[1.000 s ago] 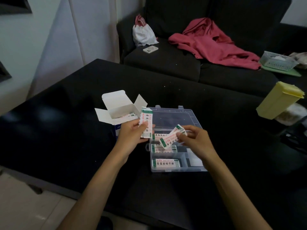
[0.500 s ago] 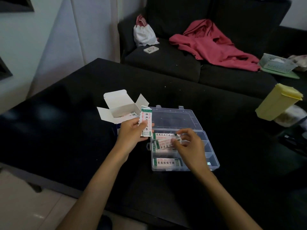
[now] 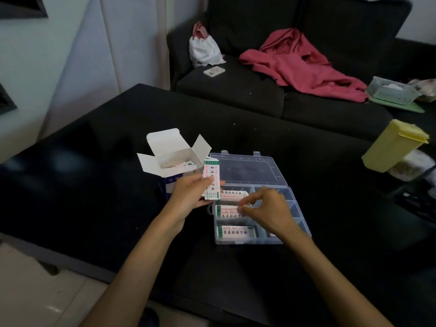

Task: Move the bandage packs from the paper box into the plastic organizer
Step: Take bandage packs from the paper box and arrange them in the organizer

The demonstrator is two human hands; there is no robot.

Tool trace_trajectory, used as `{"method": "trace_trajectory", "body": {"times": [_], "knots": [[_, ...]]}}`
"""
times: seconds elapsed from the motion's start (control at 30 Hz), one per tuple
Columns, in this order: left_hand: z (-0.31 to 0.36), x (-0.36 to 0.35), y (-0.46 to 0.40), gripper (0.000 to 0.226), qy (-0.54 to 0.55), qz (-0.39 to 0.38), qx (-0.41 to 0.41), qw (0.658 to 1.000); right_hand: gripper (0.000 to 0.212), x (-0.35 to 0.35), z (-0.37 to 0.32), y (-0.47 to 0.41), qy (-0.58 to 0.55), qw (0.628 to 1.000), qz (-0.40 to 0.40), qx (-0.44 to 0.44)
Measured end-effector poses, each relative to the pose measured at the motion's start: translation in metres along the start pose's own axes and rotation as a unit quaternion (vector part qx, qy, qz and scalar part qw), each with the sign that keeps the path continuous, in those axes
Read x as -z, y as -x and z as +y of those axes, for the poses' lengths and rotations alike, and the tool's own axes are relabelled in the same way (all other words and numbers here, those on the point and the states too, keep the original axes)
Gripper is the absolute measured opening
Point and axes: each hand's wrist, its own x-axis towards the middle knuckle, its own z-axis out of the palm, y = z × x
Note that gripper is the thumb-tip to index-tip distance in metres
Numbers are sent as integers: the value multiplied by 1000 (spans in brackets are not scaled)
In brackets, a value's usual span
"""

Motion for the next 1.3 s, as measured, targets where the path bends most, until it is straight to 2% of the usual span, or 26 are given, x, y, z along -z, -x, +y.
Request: {"method": "trace_trajectory", "body": {"times": [0.1,0.2,0.23,0.3,0.4,0.47,0.57,0.7,0.83,0.9,0.97,1.07,1.3], "knots": [[0,0,0,15,21,-2,18,1000,10,3,-3,-2,34,999,-28,-4],[1,-2,1,15,42,-15,26,999,5,5,-7,-1,10,999,-39,-4],[1,-4,1,15,44,-20,24,999,2,7,-9,1,-33,999,-19,-5],[0,-8,2,17,38,-33,12,999,6,14,-17,7,-199,980,13,-23],[0,-17,4,24,62,-48,-1,997,24,18,-36,18,-431,898,-54,-64],[-1,-23,6,24,78,-54,3,996,25,15,-43,22,-488,868,-58,-73],[-5,-26,7,24,57,-69,4,996,19,13,-46,23,-510,856,-21,-79],[3,-17,6,19,-51,-46,-32,997,18,30,-31,14,-466,882,-35,-68],[3,1,-3,19,-150,19,-61,987,14,56,-5,0,-268,955,-106,-65],[-1,4,-6,17,-184,28,-75,980,16,57,1,-5,-180,972,-142,-53],[-8,4,-9,13,-284,28,-101,953,17,51,3,-8,-109,981,-159,-34],[-20,2,-7,12,-455,27,-135,880,19,39,1,-11,-43,988,-144,-15],[-23,0,-3,23,-551,-22,-150,821,24,16,-5,-7,13,996,-90,-2]]}}
